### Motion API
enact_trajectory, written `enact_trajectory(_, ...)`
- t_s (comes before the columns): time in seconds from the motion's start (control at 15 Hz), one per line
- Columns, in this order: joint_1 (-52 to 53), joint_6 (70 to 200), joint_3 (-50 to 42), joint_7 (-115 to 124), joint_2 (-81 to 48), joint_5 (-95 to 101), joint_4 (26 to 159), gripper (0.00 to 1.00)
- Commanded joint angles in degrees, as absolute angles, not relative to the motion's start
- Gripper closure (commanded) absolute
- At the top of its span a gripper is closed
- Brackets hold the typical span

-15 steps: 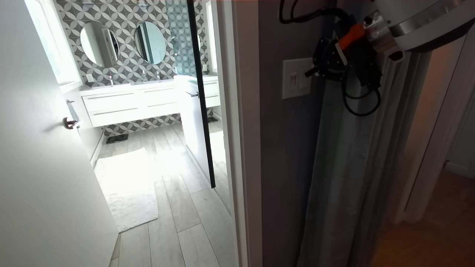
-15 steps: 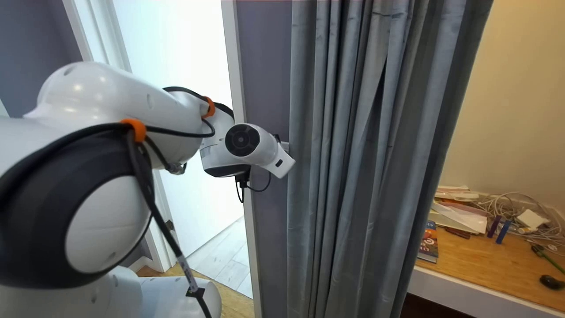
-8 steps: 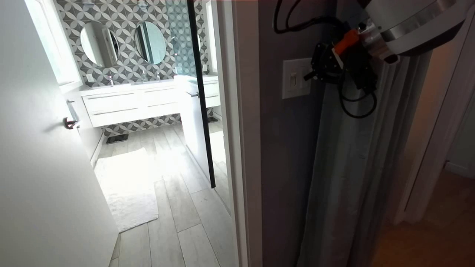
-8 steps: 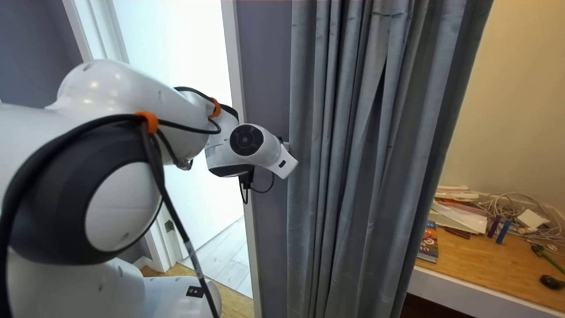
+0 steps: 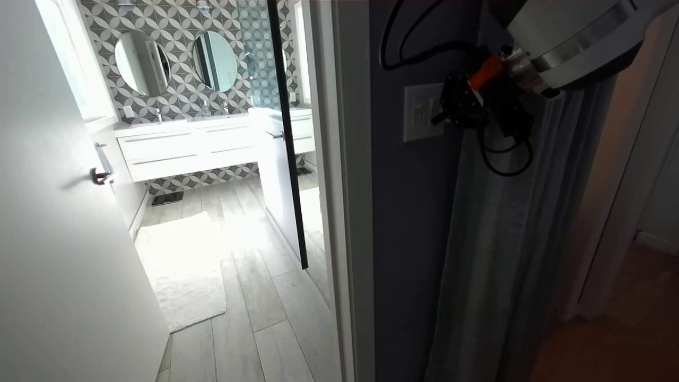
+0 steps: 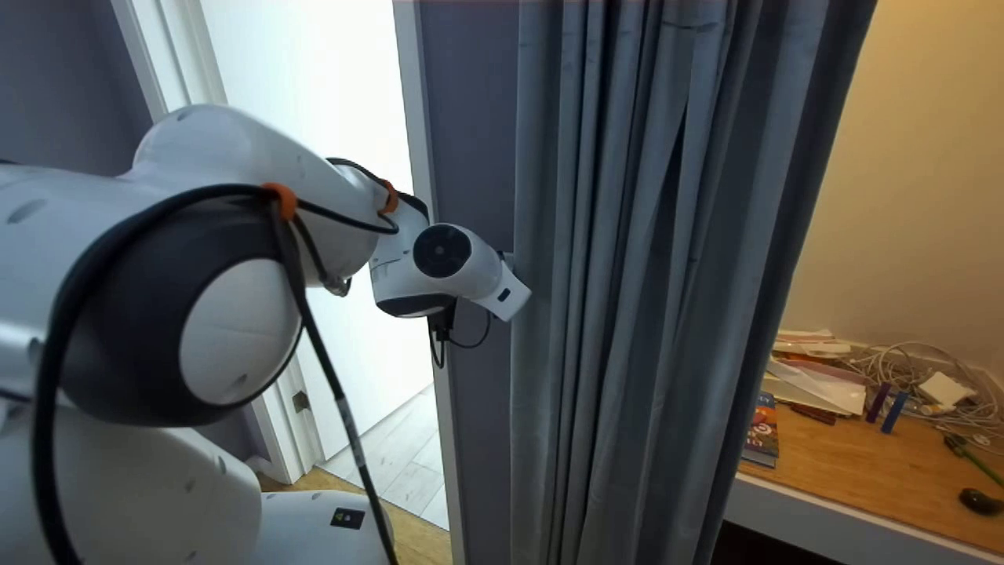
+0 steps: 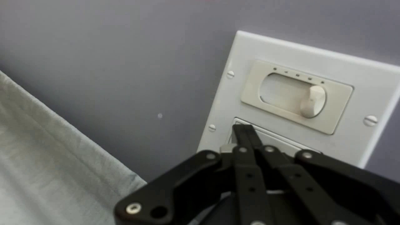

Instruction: Turn off the light switch

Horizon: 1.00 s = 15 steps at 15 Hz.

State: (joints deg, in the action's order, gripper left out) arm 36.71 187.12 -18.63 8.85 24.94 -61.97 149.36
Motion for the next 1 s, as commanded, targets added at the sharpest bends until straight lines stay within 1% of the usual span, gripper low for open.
enact_trajectory(0.0,37.1,188.1,-19.1,8.7,23.2,-61.7,147.8,1.00)
enact_trajectory(0.33,34.7,187.5,-18.1,8.6,24.4,-61.2,149.3,1.00)
enact_trajectory(0.6,30.5,186.3,-16.8,7.8,26.0,-60.5,151.4,1.00)
enact_trajectory(0.93,23.3,178.1,-13.0,5.7,30.1,-56.8,155.2,1.00)
